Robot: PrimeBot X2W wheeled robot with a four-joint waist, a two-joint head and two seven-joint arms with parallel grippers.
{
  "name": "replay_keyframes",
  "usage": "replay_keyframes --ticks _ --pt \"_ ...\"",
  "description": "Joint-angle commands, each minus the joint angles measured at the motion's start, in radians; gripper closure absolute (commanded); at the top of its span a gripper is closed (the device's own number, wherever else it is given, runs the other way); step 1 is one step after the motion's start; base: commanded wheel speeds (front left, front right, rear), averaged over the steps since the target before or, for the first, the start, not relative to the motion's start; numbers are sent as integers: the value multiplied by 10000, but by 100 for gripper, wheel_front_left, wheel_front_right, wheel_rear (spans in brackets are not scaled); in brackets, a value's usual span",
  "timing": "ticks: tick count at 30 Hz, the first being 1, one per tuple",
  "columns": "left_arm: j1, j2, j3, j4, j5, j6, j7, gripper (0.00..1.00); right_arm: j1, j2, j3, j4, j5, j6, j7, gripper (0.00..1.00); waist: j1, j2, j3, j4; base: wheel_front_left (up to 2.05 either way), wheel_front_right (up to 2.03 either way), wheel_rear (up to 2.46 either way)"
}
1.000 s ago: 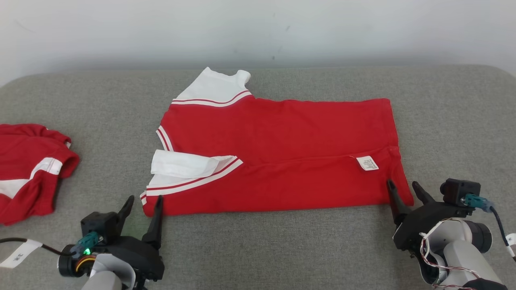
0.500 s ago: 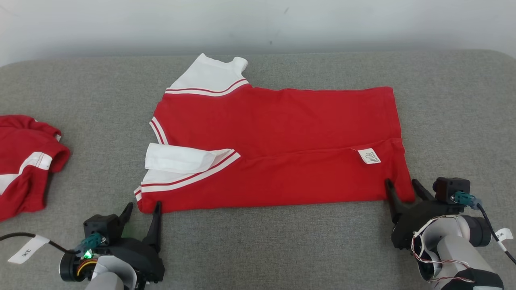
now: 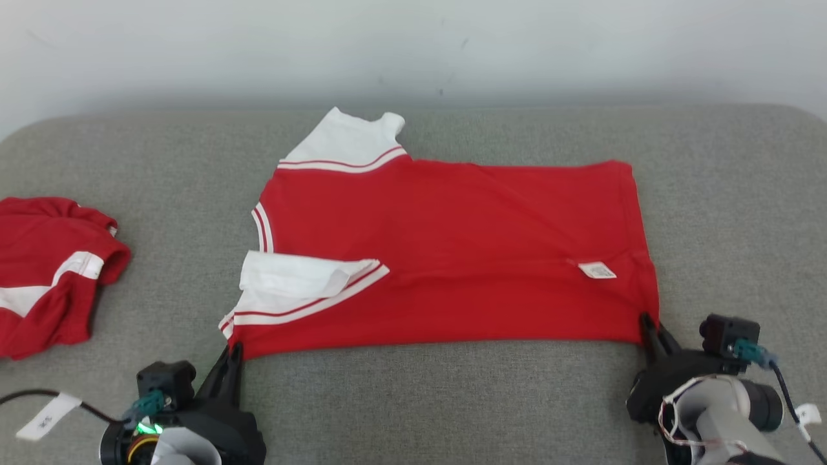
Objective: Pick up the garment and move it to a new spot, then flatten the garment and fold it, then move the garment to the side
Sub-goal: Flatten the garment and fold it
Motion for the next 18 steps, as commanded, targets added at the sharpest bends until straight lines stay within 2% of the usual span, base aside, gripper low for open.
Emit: replay_keyframes --ticks 1,9,18 --pt "352 68 125 -183 38 -43 -24 100 396 -51 52 -28 223 9 -132 100 0 0 -406 65 0 0 0" --pt "1967 94 289 -1351 30 -32 -24 100 1702 -353 365 -958 1041 9 -385 100 0 0 -1135 87 0 0 0" --pt "3751 -90 342 -2419 -235 -20 -24 100 4164 -777 444 -2914 1839 9 176 100 0 0 -1517 190 0 0 0"
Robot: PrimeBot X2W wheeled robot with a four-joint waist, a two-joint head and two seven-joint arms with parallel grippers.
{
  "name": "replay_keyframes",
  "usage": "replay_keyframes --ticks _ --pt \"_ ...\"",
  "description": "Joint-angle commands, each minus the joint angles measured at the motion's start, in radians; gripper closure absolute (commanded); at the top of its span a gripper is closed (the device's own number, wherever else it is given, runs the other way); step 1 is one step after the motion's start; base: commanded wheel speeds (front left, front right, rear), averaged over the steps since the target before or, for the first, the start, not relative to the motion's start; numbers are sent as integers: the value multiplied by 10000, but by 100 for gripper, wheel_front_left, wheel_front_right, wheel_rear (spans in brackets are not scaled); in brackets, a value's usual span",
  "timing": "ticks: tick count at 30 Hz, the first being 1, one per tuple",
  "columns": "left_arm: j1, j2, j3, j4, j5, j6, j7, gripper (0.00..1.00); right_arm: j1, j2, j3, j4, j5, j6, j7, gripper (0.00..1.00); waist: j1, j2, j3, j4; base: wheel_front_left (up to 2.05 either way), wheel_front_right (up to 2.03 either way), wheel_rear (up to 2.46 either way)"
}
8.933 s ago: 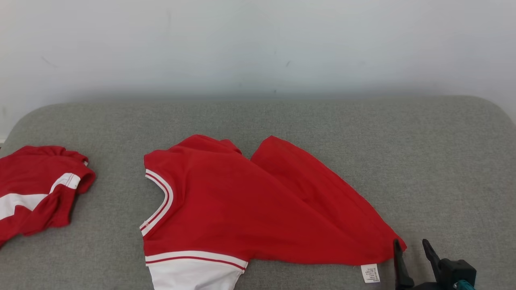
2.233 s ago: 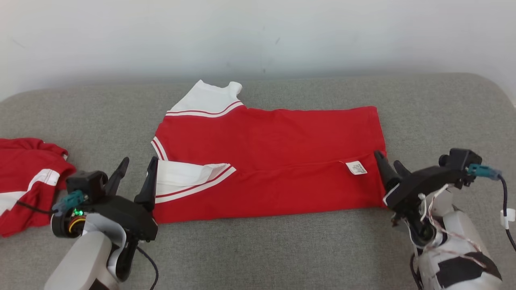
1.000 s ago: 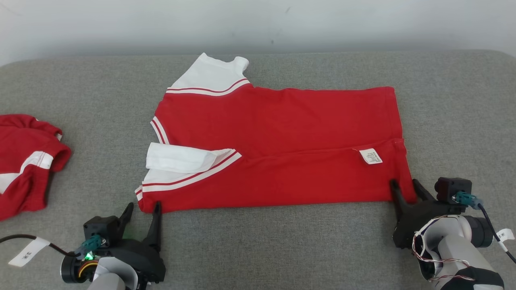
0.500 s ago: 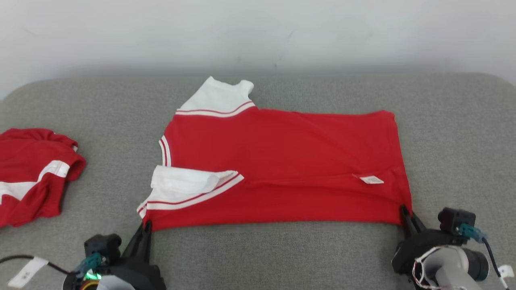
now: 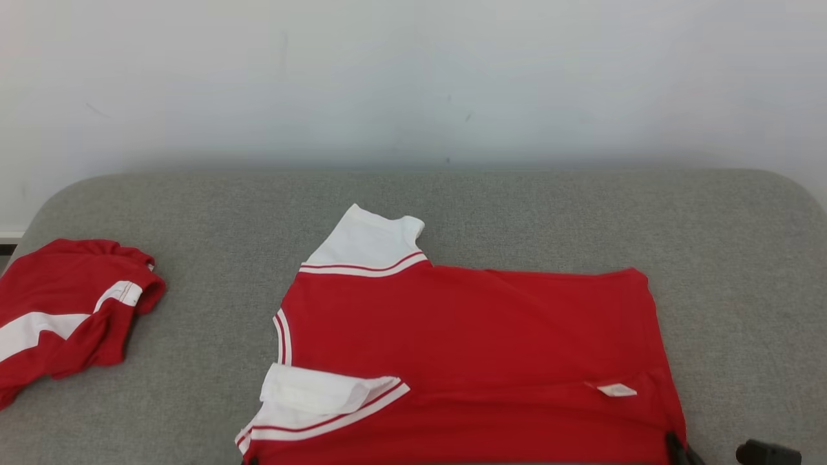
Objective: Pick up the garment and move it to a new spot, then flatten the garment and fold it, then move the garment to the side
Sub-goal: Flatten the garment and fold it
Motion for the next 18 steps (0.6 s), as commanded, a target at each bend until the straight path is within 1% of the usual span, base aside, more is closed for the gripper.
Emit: replay_keyframes --ticks 1,5,9,10,11,12,13,14,16,18 --pt "219 -6 63 -74 -83 61 -26 100 257 -44 -44 -140 90 9 54 100 2 0 -26 12 0 0 0" --pt "566 -55 135 -182 -52 86 -26 100 933 44 -243 -840 101 9 350 100 2 0 -1 -23 0 0 0" --pt "686 -126 284 -139 -66 88 -26 100 1206 178 -402 -1063 -176 9 600 100 2 0 -21 -45 0 0 0" --pt "683 -121 312 -124 -23 97 -26 100 1213 223 -442 -1128 -235 9 597 84 2 0 -29 -42 0 0 0" --pt "674 -119 346 -137 11 106 -26 75 1223 276 -488 -1188 -311 9 572 20 2 0 -36 -41 0 0 0" --pt "668 -102 358 -179 101 108 -26 36 1247 314 -530 -1231 -391 9 530 0 2 0 -50 -41 0 0 0" --pt "670 -85 370 -253 204 121 -26 5 1266 337 -574 -1295 -481 9 466 0 2 0 -58 -36 0 0 0" --pt "690 -78 373 -288 297 137 -26 0 1270 327 -617 -1358 -609 9 382 0 2 0 -61 -32 0 0 0" --pt "728 -137 539 -508 402 157 -26 0 1269 286 -652 -1453 -980 9 248 0 2 0 -65 -12 0 0 0" --pt "815 -169 702 -768 560 154 -26 0 1229 376 -750 -1588 -1182 9 113 0 2 0 -69 6 0 0 0"
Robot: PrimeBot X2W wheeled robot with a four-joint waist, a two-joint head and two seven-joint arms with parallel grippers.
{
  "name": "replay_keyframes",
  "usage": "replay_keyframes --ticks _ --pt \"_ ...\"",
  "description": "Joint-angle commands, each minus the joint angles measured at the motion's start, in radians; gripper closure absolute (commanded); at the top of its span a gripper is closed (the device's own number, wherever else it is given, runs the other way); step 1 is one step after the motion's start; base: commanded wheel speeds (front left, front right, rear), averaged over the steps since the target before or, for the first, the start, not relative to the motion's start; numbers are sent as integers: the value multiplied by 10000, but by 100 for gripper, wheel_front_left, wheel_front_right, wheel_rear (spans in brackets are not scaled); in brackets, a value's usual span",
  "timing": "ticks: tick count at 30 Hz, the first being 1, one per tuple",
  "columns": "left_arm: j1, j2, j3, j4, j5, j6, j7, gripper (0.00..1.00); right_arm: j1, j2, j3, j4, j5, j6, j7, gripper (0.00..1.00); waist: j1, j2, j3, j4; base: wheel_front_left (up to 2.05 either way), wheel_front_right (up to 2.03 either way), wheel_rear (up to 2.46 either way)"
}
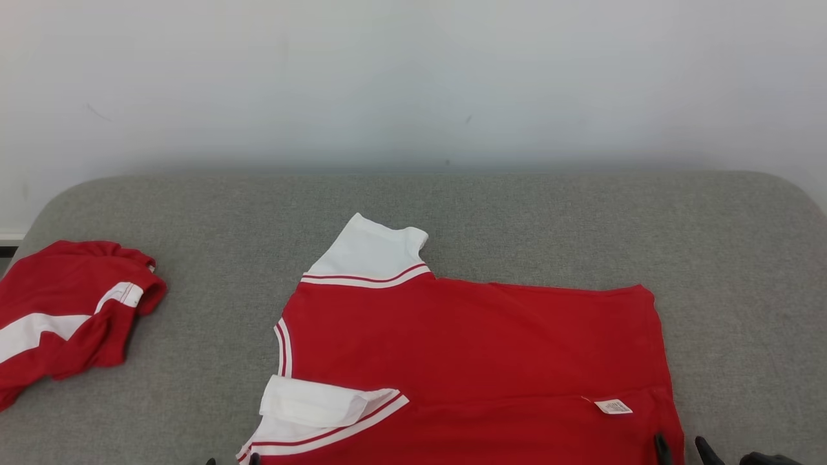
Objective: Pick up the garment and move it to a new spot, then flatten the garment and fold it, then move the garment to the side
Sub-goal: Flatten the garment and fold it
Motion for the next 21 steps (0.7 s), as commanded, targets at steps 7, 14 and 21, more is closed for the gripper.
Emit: replay_keyframes --ticks 7,14,21 --pt "437 -186 797 -1450 822 45 -26 0 -97 154 -332 -624 -1102 9 -730 0 0 0 -41 91 0 0 0" --pt "802 -552 1572 -2618 1480 6 -26 0 -182 684 -518 -832 -1654 9 -1046 0 0 0 -84 44 0 0 0" --pt "1166 -876 2169 -3677 2854 60 -26 0 -153 1246 -758 -937 -1920 9 -1199 0 0 0 -89 61 0 0 0"
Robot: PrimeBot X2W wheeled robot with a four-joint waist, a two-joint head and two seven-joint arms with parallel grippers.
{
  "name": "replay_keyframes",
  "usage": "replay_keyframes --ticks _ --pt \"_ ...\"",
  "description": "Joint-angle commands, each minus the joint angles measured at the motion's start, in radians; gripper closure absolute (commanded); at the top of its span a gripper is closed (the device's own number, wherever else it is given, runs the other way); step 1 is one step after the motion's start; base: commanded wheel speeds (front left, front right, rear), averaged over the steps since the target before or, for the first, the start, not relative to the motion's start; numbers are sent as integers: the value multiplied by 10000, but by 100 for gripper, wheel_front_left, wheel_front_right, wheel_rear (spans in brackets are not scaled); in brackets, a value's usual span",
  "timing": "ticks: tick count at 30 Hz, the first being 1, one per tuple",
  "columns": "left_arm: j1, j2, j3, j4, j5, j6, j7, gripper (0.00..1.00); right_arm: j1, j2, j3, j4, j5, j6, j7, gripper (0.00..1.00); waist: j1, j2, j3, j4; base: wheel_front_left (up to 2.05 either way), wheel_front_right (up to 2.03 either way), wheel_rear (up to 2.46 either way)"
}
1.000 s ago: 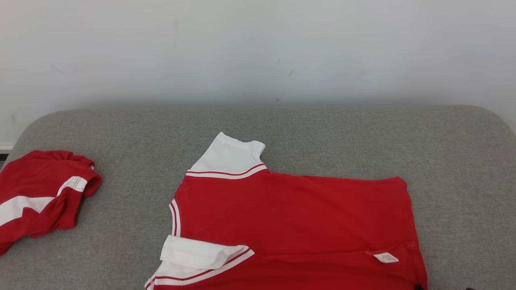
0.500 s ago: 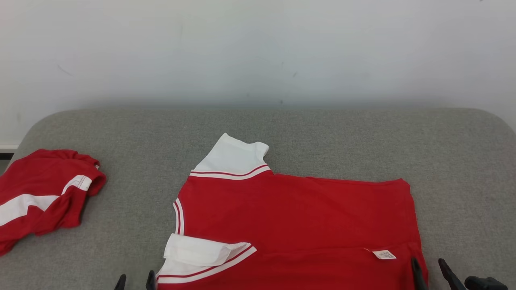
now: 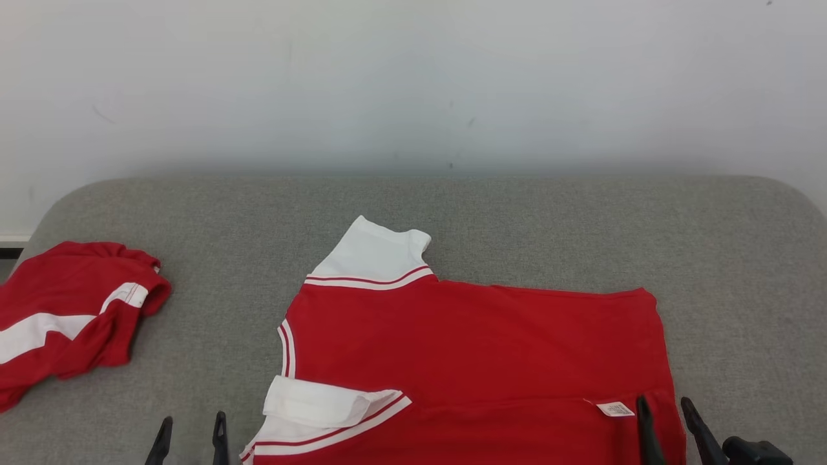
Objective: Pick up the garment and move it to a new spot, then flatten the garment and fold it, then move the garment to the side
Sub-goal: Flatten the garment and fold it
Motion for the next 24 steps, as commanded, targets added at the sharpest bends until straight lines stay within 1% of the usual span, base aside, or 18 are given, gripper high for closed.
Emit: replay_keyframes --ticks 1,7,10,12,16,21,24 --pt "113 -38 127 -96 121 19 -26 0 199 78 -137 -189 -134 11 -43 0 0 0 -11 39 0 0 0" --pt "294 -186 357 -206 355 -31 -26 0 610 409 -530 -882 -483 11 -33 0 0 0 46 55 0 0 0" --pt "-150 -203 331 -110 360 -102 -26 0 553 457 -627 -1001 -511 11 -33 0 0 0 168 -42 0 0 0" --pt "-541 -113 237 69 329 -120 -26 0 334 471 -618 -1040 -552 13 -35 0 0 0 289 -177 0 0 0" --pt "-1742 448 -160 339 152 -155 -26 0 -313 486 -613 -1104 -633 11 -34 0 0 0 793 -630 0 0 0" --pt "-3694 1712 -960 1205 -560 -162 -18 0 -1546 500 -255 -1013 -507 13 -33 0 0 0 1716 -1526 0 0 0" --pt "-4922 2390 -1426 1595 -967 -163 323 0 -2355 496 112 -829 -317 13 -33 0 0 0 2346 -2114 0 0 0"
